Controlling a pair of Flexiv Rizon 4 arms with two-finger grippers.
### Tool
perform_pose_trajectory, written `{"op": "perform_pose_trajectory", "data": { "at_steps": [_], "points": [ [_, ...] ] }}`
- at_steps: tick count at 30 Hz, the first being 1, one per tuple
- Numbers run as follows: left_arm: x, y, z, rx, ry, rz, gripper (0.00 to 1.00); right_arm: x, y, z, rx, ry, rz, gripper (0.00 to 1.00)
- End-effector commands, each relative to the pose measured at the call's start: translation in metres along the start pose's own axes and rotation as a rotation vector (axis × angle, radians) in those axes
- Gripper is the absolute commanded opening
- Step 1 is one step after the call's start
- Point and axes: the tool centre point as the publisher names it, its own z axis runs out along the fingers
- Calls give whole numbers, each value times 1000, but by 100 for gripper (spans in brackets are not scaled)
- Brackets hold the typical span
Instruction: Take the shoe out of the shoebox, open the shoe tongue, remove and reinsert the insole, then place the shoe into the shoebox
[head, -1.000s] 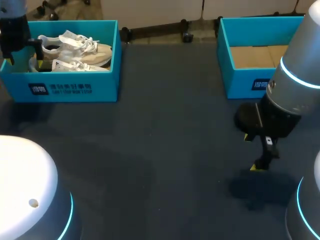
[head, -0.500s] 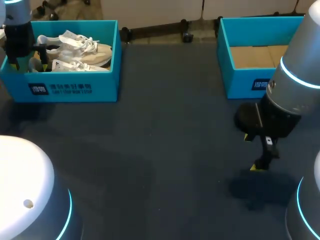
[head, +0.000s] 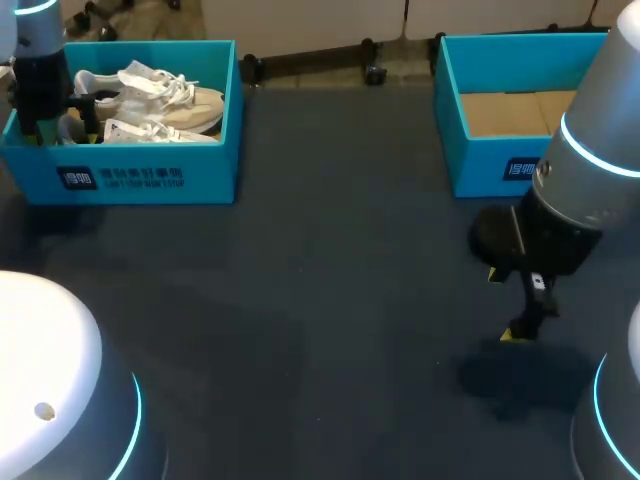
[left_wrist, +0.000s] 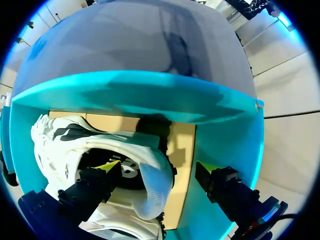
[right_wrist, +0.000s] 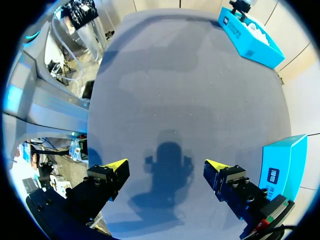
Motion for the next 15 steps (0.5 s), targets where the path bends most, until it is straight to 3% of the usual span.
{"op": "perform_pose_trajectory", "data": {
  "at_steps": [1,11,13,15],
  "points": [
    [-1,5,6,5,2,5,99,0,0,2,0,-1,0,100],
    [-1,7,19,15,-2,18,93,0,0,2,0,-1,0,100],
    [-1,8,22,14,-1,21,82,0,0,2,0,-1,0,100],
    [0,8,24,17,-2,22,80,0,0,2,0,-1,0,100]
  ]
}}
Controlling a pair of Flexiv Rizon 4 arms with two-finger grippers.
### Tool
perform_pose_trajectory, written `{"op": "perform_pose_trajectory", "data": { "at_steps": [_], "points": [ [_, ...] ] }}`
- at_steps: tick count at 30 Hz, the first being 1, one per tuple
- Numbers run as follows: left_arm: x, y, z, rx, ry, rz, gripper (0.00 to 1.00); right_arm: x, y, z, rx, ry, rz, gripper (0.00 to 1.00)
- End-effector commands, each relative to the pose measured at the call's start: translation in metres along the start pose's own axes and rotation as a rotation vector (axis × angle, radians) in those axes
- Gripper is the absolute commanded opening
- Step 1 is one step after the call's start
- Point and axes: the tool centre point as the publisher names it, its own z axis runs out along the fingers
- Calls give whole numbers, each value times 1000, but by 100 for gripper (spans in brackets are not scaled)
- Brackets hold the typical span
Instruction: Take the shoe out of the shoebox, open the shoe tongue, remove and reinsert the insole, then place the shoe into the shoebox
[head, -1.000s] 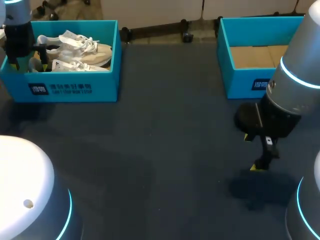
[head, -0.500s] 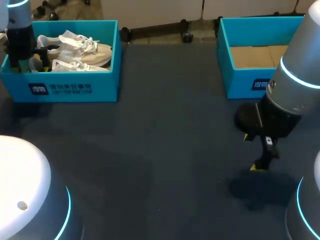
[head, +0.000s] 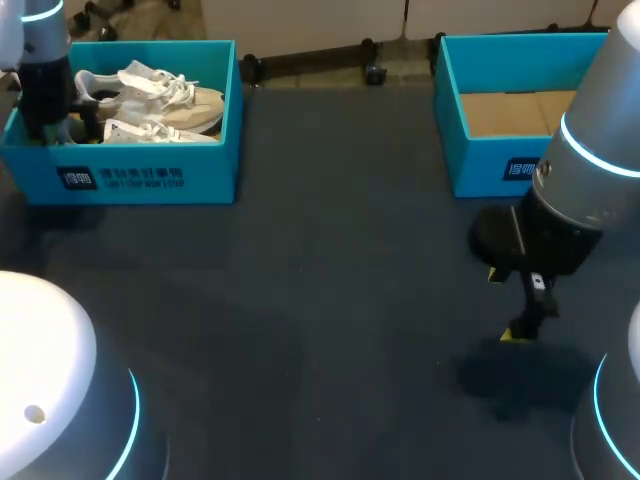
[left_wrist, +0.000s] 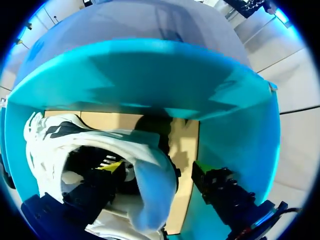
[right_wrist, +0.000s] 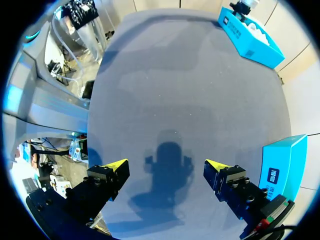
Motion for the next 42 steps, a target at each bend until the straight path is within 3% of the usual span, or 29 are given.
{"op": "perform_pose_trajectory", "data": {
  "at_steps": [1,10,11,12,13,14,26,42],
  "points": [
    [0,2,6,1,0,3,80,0,0,2,0,-1,0,100],
    [-1,1,14,11,8,11,77,0,0,2,0,-1,0,100],
    [-1,1,14,13,7,10,67,0,0,2,0,-1,0,100],
    [-1,1,14,12,8,9,45,0,0,2,0,-1,0,100],
    [-1,1,14,12,10,8,28,0,0,2,0,-1,0,100],
    [-1,1,14,12,11,7,1,0,0,2,0,-1,0,100],
    [4,-2,11,11,16,6,0,0,0,2,0,-1,0,100],
    [25,8,-20,12,-17,-79,0,0,0,2,0,-1,0,100]
  ]
}}
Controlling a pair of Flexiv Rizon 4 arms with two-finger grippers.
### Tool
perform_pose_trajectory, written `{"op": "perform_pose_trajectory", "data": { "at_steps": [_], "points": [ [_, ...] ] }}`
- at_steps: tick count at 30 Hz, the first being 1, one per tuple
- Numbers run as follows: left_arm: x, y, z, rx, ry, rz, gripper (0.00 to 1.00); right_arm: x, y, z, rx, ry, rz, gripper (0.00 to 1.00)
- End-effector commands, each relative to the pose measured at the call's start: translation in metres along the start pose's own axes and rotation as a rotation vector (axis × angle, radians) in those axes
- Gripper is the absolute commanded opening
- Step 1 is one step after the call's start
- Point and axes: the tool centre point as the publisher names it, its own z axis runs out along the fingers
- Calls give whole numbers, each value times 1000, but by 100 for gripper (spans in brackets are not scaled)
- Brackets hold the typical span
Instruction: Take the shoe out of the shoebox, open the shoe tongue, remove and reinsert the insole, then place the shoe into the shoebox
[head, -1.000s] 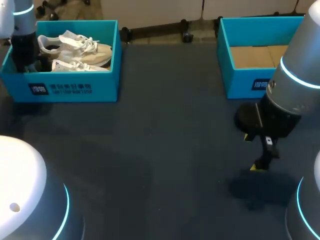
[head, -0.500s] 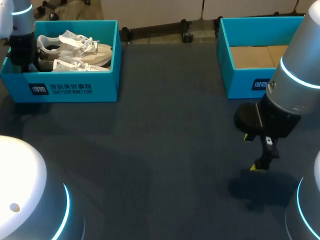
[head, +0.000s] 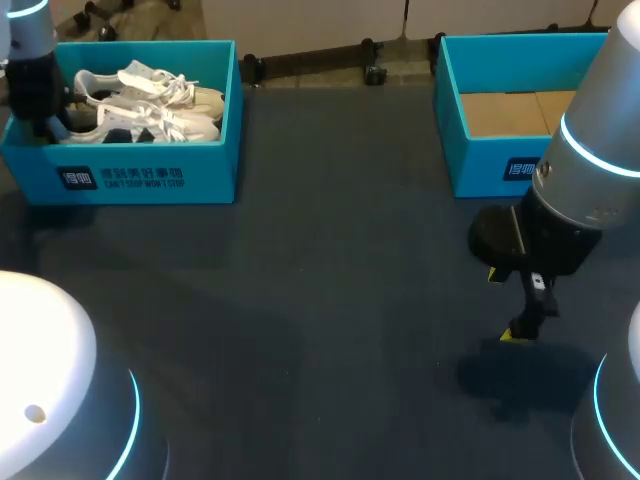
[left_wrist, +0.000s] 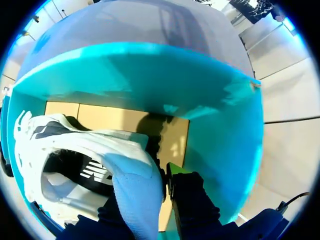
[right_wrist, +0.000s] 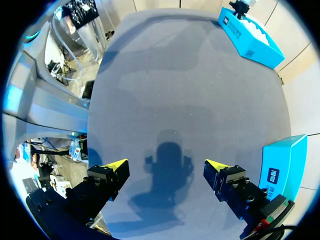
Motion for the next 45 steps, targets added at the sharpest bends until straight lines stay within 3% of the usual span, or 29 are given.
{"op": "perform_pose_trajectory", "data": {
  "at_steps": [1,16,28,34,42,45],
  "points": [
    [2,3,-11,14,-1,-8,0,0,0,2,0,-1,0,100],
    [12,-5,-69,-22,6,-90,0,0,0,2,0,-1,0,100],
    [23,-20,-149,-34,-10,-129,0,0,0,2,0,-1,0,100],
    [25,-54,-189,-20,-33,-110,0,0,0,2,0,-1,0,100],
    [7,-109,-221,-52,-11,-123,0,0,0,2,0,-1,0,100],
    [-4,-145,-230,-78,7,-134,0,0,0,2,0,-1,0,100]
  ]
}}
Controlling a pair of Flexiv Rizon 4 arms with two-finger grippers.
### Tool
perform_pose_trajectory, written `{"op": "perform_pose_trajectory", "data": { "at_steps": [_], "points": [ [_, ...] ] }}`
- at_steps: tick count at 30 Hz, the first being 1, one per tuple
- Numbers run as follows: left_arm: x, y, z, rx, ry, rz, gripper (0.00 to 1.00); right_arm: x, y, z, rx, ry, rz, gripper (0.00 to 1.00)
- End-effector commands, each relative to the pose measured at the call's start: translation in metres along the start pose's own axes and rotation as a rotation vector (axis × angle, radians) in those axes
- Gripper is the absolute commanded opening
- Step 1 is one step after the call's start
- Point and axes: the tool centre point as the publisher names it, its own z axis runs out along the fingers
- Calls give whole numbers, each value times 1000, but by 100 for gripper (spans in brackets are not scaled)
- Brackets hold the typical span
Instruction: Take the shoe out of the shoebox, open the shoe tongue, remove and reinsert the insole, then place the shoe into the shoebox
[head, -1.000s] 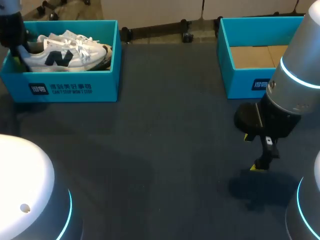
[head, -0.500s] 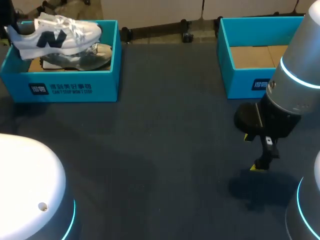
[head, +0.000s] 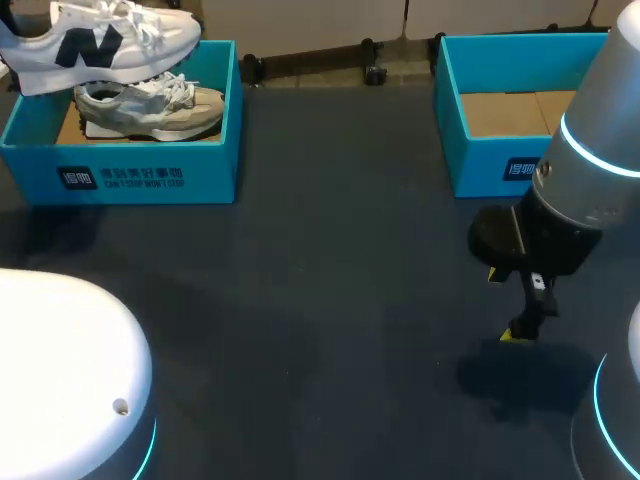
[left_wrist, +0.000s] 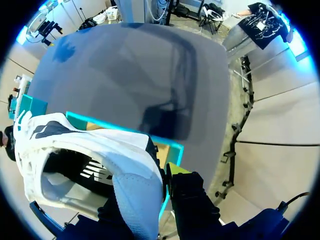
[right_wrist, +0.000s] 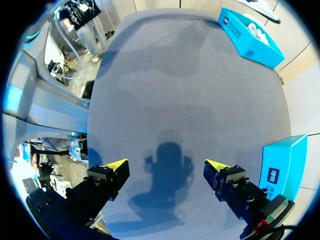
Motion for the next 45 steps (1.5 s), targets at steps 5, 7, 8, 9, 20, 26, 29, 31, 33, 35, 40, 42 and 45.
{"op": "perform_pose_trajectory", "data": {
  "at_steps": [5,7,8,9,20,26,29,31,33,35,40,42,45],
  "points": [
    [-17,-110,-13,-118,30,-21,0,0,0,2,0,-1,0,100],
    [-22,-126,-10,-116,32,-18,0,0,0,2,0,-1,0,100],
    [-26,-138,-8,-118,37,-12,0,0,0,2,0,-1,0,100],
    [-30,-150,-4,-122,41,-8,0,0,0,2,0,-1,0,100],
    [-58,-248,28,-188,44,23,0,0,0,2,0,-1,0,100],
    [-68,-286,41,-250,32,43,0,0,0,2,0,-1,0,100],
    [-72,-300,46,-259,27,53,0,0,0,2,0,-1,0,100],
    [-76,-311,51,-269,30,61,0,0,0,2,0,-1,0,100],
    [-81,-319,56,-276,34,77,0,0,0,2,0,-1,0,100],
    [-86,-325,61,-273,48,102,0,0,0,2,0,-1,0,100],
    [-92,-330,68,-261,58,113,0,0,0,2,0,-1,0,100],
    [-92,-330,68,-261,58,113,0,0,0,2,0,-1,0,100],
    [-92,-330,68,-261,58,113,0,0,0,2,0,-1,0,100]
  ]
}}
